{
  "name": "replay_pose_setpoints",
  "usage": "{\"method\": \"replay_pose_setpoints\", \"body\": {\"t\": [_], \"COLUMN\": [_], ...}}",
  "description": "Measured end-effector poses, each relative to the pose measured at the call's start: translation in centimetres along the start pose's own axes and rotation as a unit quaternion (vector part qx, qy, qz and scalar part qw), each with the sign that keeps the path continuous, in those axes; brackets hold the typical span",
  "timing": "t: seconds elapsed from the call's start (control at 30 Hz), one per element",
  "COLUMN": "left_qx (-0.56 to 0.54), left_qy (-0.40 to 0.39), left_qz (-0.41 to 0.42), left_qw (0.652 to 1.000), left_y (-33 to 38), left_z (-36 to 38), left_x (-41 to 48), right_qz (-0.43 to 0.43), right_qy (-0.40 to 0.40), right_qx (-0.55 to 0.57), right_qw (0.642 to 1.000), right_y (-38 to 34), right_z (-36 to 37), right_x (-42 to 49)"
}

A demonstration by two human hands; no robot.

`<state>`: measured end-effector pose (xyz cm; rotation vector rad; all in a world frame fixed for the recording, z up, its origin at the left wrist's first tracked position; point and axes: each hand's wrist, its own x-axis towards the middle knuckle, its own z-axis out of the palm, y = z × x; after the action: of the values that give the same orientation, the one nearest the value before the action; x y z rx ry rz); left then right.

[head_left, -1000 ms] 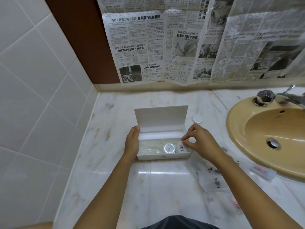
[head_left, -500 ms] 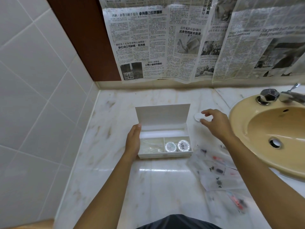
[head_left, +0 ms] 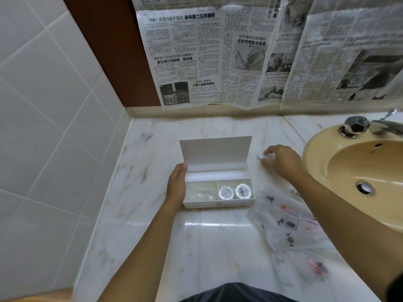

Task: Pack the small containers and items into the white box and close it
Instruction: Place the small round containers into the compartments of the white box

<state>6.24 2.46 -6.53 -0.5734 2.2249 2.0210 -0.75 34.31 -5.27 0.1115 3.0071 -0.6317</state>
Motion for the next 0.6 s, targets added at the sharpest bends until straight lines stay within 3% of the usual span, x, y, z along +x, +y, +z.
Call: {"method": "replay_pose_setpoints", "body": {"t": [0.13, 0.3, 0.43, 0.6], "left_qx": [0.001, 0.004, 0.011, 0.030], "left_qy": [0.000, -0.001, -0.001, -0.006], "left_qz": [0.000, 0.000, 0.001, 0.010], "left_qw": [1.000, 1.000, 1.000, 0.999], "left_y": [-0.1, 0.1, 0.0, -0.1], "left_z": [0.0, 0.0, 0.0, -0.3], "left_x": [0.0, -0.1, -0.1, 0.1], "right_qz": [0.025, 0.080, 0.066, -0.022], "right_qy": [0.060, 0.087, 0.064, -0.027], "right_qx": [0.036, 0.304, 0.397, 0.379], "right_qw": [0.997, 0.945, 0.913, 0.925], "right_y": [0.0, -0.6, -2.6, -4.2], "right_z": [-0.4, -2.2, -3.1, -2.1], "right_x": [-1.1, -3.8, -7.4, -10.3]}}
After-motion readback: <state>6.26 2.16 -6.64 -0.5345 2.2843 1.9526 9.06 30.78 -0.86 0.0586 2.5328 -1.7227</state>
